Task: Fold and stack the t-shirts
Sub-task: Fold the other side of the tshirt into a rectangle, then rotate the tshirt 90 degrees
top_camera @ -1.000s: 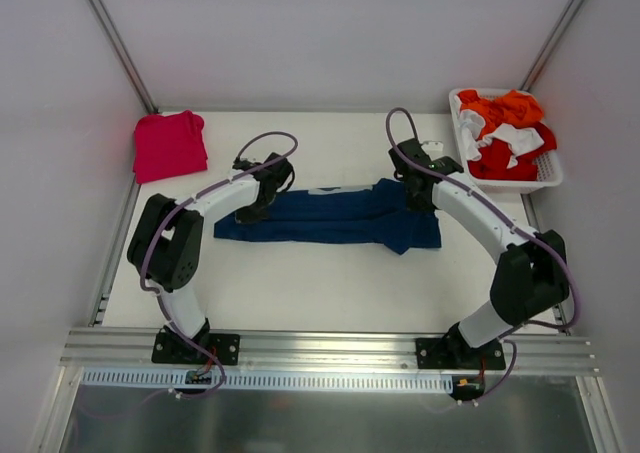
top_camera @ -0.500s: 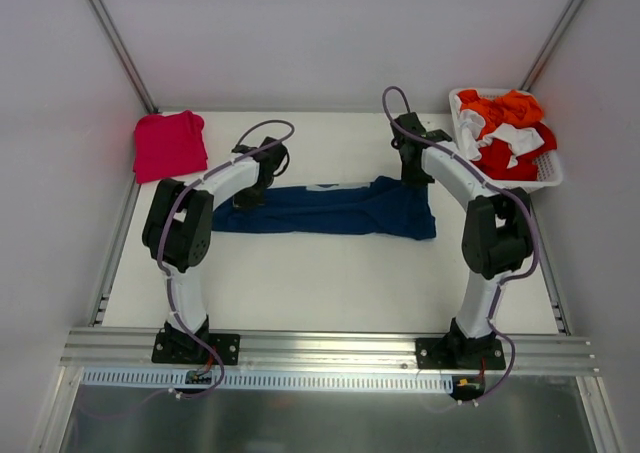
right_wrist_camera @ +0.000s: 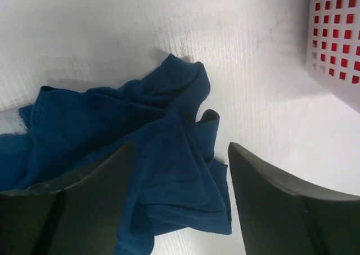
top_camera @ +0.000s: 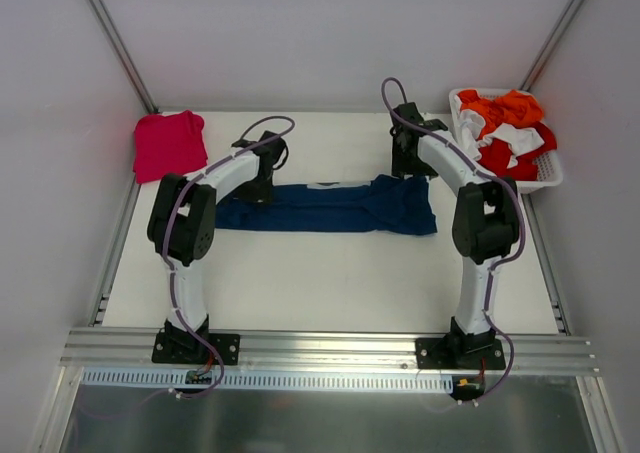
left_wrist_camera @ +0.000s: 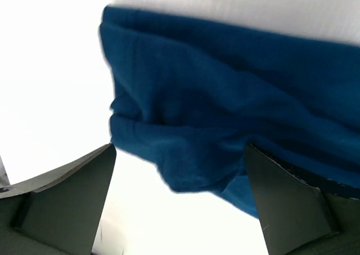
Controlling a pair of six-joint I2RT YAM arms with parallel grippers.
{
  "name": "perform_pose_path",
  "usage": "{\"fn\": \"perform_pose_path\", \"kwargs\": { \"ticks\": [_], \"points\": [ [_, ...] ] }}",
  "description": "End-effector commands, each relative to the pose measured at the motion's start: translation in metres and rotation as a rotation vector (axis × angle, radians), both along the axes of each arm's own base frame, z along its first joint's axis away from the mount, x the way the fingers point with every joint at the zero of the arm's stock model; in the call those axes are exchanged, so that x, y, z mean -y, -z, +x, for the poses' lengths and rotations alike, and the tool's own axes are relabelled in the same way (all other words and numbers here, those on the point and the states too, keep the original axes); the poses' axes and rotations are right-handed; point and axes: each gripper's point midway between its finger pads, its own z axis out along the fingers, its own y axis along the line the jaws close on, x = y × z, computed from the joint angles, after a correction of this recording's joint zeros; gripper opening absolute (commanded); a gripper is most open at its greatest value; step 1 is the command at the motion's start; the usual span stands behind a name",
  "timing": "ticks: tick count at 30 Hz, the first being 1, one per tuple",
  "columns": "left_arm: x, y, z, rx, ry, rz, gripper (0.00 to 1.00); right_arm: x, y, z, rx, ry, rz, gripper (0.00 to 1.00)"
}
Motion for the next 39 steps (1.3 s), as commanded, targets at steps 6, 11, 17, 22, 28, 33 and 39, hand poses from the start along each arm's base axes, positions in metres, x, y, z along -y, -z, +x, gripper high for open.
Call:
{"fn": "perform_pose_path", "kwargs": {
  "ticks": [6,11,17,22,28,33,39],
  "points": [
    [0.017,-0.121,-0.022,0.325,0.030,-0.055,0.99,-0.017,-0.095,-0.023,0.201,-0.084,0.050,0.95],
    [0.033,-0.129,-0.042,0.347,0.091,-0.070,0.99,-0.045,-0.145,-0.078,0.298,-0.202,0.167,0.95],
    [0.036,-0.070,-0.051,0.189,0.097,-0.012,0.99,-0.050,-0.116,-0.112,0.281,-0.193,0.196,0.87],
    [0.043,-0.051,-0.038,0.157,0.103,0.028,0.76,-0.053,-0.082,-0.115,0.200,-0.181,0.179,0.01],
    [0.044,-0.050,-0.030,0.182,0.088,0.039,0.00,-0.060,-0.063,-0.110,0.161,-0.184,0.163,0.01],
    [0.043,-0.047,-0.014,0.175,0.096,0.067,0.00,-0.063,-0.048,-0.098,0.125,-0.178,0.126,0.00],
    [0.038,-0.041,0.010,0.158,0.078,0.066,0.00,-0.069,-0.036,-0.076,0.081,-0.155,0.115,0.01]
  ]
}}
